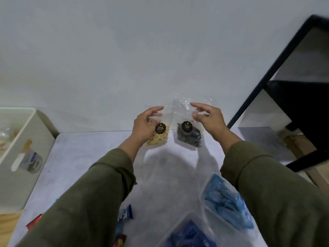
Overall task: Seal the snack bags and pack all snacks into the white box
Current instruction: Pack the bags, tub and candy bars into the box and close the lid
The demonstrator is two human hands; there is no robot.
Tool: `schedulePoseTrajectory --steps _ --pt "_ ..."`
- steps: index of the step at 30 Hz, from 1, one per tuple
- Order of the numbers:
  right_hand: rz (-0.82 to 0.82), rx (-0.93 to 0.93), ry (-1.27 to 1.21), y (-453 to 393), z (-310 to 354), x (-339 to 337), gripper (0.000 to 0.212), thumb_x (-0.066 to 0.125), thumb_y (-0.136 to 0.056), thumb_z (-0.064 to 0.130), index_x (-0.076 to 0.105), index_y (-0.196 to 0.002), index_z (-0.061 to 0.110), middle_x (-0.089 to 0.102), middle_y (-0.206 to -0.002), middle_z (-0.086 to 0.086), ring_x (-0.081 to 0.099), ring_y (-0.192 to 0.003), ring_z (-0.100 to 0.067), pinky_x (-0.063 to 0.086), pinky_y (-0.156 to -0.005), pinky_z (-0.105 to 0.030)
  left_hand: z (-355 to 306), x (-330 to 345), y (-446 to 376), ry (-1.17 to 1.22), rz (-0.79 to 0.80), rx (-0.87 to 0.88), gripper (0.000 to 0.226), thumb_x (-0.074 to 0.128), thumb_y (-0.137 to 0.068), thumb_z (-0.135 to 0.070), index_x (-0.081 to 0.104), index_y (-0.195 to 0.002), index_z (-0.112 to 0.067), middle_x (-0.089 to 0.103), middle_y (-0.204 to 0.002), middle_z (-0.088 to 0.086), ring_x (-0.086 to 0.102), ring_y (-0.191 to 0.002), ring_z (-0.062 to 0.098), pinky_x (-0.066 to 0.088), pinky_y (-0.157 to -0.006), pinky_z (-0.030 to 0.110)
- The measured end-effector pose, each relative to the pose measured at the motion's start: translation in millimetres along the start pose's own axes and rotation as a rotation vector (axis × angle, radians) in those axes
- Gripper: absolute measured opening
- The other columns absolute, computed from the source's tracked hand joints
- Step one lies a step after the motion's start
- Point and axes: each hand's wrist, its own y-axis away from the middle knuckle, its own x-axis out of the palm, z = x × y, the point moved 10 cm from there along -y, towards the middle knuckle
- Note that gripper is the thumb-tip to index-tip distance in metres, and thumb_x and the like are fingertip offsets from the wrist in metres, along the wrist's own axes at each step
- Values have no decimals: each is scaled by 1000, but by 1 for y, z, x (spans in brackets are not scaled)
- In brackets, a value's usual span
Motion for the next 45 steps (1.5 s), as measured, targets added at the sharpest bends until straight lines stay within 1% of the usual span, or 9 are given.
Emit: schedulePoseTrajectory --steps 6,11,15,18,21,27,32,39,45 --pt "-65 -54 -50 61 83 26 42 63 -83 -6 67 -111 25 63 -90 3 65 -74 -25 53 -88 -30 -44 -71 44 90 69 54 41 58 -88 3 66 -107 -32 68 -94 -2 65 -97 9 53 -85 24" --pt "-77 -135 -82 108 155 69 42 64 -83 -4 67 -108 30 66 -96 -1 64 -71 -21 52 -81 -25 -81 -150 83 122 101 110 40 62 -86 2 66 -101 -35 67 -97 4 66 -90 16 51 -75 26" --pt "-38 -197 -104 131 205 113 42 64 -83 -4 66 -107 30 67 -99 -3 64 -68 -19 53 -86 -35 -96 -214 109 96 69 131 38 66 -84 -2 65 -101 -36 66 -94 -1 64 -82 12 52 -65 23" --pt "10 -239 -126 139 236 146 42 63 -82 -6 67 -107 28 68 -95 -1 63 -67 -20 54 -88 -37 -103 -259 125 80 2 150 39 67 -83 -2 65 -100 -37 66 -93 -3 64 -83 13 54 -67 24" --pt "71 -286 -133 144 259 183 41 64 -82 -5 68 -106 27 68 -90 1 61 -66 -21 54 -85 -35 -104 -301 141 77 -89 165 41 68 -81 -3 65 -99 -39 68 -95 0 65 -91 17 54 -80 32" --pt "181 -313 -165 156 286 260 42 63 -81 -8 68 -105 26 68 -86 2 62 -70 -24 52 -76 -27 -79 -375 167 81 -205 123 41 67 -82 -2 65 -102 -37 68 -97 3 64 -97 19 53 -85 32" --pt "216 -283 -150 160 292 322 38 59 -82 -11 69 -102 20 65 -83 -1 66 -78 -28 46 -58 -7 -37 -430 174 86 -251 61 41 67 -82 -2 66 -101 -38 67 -94 -2 63 -99 18 49 -79 27" --pt "158 -245 -159 147 300 407 42 60 -79 -12 69 -89 28 62 -80 0 64 -94 -35 46 -61 -12 23 -504 151 87 -187 6 40 68 -81 -4 66 -104 -37 67 -96 -2 61 -107 19 50 -79 29" --pt "139 -151 -175 141 291 478 34 56 -84 -11 67 -95 19 60 -88 -9 66 -76 -26 46 -56 -10 73 -551 122 109 -99 -30 43 68 -80 -4 66 -95 -45 67 -98 -1 61 -111 24 51 -93 45"
